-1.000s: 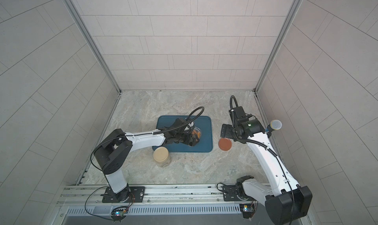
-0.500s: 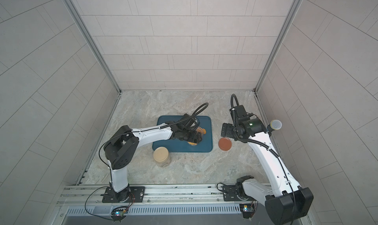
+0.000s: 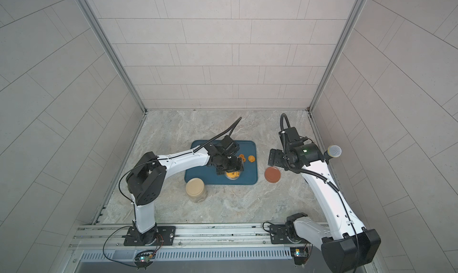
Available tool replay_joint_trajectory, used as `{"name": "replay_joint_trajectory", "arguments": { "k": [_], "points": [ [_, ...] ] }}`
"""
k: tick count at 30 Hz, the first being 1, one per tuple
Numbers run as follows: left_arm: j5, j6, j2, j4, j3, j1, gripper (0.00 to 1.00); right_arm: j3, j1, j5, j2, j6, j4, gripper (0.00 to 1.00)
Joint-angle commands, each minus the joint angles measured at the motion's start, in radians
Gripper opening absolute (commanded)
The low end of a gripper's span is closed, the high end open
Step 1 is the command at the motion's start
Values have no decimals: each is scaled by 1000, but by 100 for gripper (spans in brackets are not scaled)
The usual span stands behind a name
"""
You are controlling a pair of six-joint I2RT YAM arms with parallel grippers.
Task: Pour the cookies out of the jar
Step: Pour the cookies in the jar onto the tray.
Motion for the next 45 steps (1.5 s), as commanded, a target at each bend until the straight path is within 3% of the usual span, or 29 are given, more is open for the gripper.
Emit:
{"name": "replay_joint_trajectory", "arguments": {
  "k": [1, 6, 11, 15, 17, 19, 28, 32, 39, 42, 45],
  "points": [
    [18, -73, -48, -15, 31, -14, 0, 26, -8, 22, -25, 8, -39, 95],
    [136, -240, -50, 142, -18, 2, 0, 18, -8, 11, -22, 15, -33, 94],
    [156, -404, -96, 285, -103, 13, 0, 18, -8, 13, -33, 16, -34, 95],
    [114, -425, -129, 270, -135, 26, 0, 9, -8, 20, -38, 10, -39, 95],
    [183, -533, -120, 422, -191, 39, 0, 6, -8, 11, -37, 13, -36, 95],
    [180, -624, -139, 531, -227, 35, 0, 5, -8, 10, -41, 16, -31, 95],
    [175, -737, -192, 553, -218, 35, 0, -2, -9, 11, -46, 14, -29, 95],
    [180, -717, -178, 509, -205, 47, 0, -14, -9, 21, -35, 12, -21, 95],
    [170, -847, -209, 587, -249, 7, 0, 6, -9, 30, -44, 11, -23, 95],
    [167, -961, -221, 668, -301, 1, 0, 6, -9, 25, -26, 8, -25, 95],
    [155, -943, -216, 637, -295, 19, 0, 1, -9, 17, -30, 19, -14, 95]
  ]
}}
